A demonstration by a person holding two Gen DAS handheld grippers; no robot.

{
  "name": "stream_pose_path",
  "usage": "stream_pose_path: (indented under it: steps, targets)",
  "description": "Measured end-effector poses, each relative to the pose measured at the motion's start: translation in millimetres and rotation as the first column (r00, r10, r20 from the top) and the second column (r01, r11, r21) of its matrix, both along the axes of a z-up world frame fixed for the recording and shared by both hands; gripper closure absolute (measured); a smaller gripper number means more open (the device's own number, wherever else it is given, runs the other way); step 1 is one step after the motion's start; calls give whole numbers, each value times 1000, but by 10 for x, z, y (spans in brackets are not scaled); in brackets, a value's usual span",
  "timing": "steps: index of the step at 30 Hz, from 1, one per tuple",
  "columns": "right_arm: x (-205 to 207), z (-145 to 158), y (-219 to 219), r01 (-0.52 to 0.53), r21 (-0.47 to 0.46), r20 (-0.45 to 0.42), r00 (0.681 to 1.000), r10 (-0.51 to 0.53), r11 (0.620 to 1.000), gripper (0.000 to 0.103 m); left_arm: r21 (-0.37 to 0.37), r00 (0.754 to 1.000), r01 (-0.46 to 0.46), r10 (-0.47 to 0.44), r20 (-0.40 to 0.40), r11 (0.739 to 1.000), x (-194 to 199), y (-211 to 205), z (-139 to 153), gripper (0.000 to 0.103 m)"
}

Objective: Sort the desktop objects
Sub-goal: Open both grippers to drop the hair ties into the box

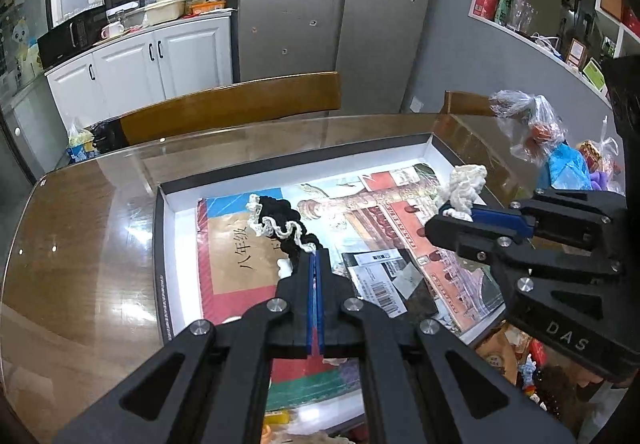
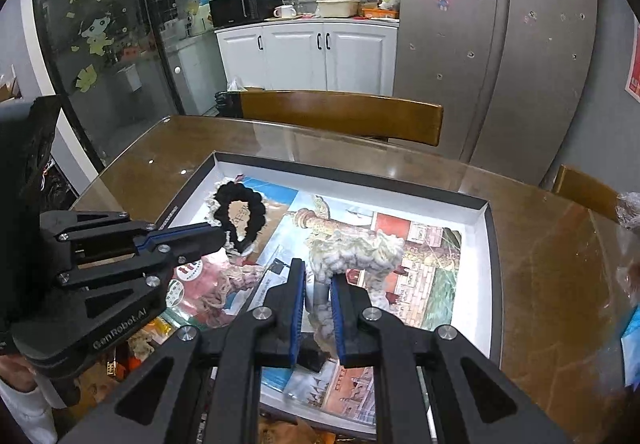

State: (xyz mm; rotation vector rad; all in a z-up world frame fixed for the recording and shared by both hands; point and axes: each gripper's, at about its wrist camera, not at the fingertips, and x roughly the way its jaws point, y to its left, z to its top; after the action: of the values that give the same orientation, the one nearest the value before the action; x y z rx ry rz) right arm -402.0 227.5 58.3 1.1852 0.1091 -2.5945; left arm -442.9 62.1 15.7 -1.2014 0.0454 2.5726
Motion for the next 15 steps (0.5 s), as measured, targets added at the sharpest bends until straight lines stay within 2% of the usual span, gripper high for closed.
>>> stream_pose_path:
  steps: [6,7,8,9,10,11,12,15]
  targets:
    - [2,-4,-1,-7,10,-2,1000,7,1000,88,-25,1000,-25,25,-9,999,14,-18,33,99]
    - [1,1,7,-8,7,-5,1000,9,1000,85,-45,999,-38,37,-15,998,22,-21,59,88]
    - [5,16,14,-11,6,-8,1000,11,1000,79,-58,999,-46,44,-23,997,25,-29,81,64]
    - [12,32,19,-9,4,-13,1000,9,1000,69,-71,998,-61,59,-38,996,37,-43,108,49]
    - [16,54,33,-3,1,-21,1000,3,1000,62,-77,995,-82,78,-58,994,50,-60,143,29]
    - [27,87,48,5,-2,-32,999,-5,1000,50,-70,993,-92,87,-76,993,60,-89,180,26]
    - [42,125,67,16,-5,-48,999,-17,1000,45,-62,993,-90,85,-78,994,65,-104,203,26]
    - [73,201,110,31,-8,-62,998,-31,999,41,-61,995,-75,71,-72,995,74,-136,252,22]
